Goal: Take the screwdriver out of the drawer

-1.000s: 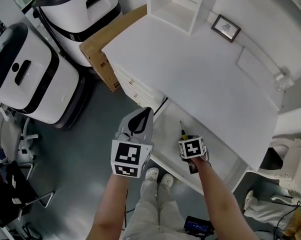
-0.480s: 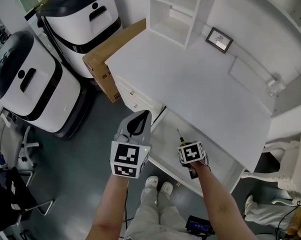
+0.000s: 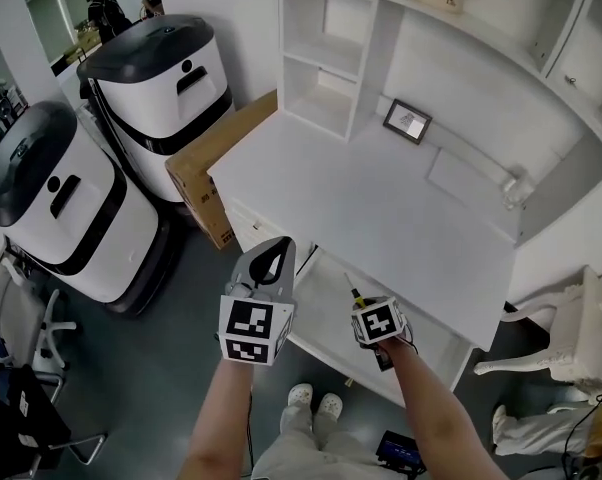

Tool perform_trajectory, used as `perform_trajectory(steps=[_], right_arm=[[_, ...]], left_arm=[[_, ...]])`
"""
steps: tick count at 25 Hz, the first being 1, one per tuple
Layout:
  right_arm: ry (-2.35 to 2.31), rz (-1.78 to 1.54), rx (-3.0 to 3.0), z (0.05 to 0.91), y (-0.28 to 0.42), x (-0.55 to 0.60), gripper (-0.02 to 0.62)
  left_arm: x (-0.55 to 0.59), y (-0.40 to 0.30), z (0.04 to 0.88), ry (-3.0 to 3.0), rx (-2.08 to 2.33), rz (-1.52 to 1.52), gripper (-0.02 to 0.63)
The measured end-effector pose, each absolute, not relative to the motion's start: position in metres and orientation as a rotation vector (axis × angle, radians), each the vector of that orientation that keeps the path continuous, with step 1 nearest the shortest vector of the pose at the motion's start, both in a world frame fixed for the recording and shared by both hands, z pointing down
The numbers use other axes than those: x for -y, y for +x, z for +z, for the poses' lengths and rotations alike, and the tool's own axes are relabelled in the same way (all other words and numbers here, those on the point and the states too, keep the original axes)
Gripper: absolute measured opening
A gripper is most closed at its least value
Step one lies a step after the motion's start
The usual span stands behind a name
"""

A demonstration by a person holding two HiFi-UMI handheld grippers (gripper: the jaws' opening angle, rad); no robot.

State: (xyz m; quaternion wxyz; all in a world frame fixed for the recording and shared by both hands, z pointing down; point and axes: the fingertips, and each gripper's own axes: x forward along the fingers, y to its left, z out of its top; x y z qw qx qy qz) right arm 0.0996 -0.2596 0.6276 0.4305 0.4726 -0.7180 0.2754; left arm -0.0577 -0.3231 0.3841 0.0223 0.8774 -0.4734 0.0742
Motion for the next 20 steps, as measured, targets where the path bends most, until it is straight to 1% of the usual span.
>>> perform_trajectory(steps=[7, 20], right_arm=[[1.246, 0.607, 1.86, 0.57, 0.106, 0.268, 0.081], [1.401, 0.4, 2.053, 0.437, 0.127, 0.271, 0.081]], left_arm=[[0.317, -0.047, 0.332, 2.798, 1.498, 0.147, 0.005], [0.296, -0.031, 0.245, 2.892, 1.584, -0.002, 0.006]])
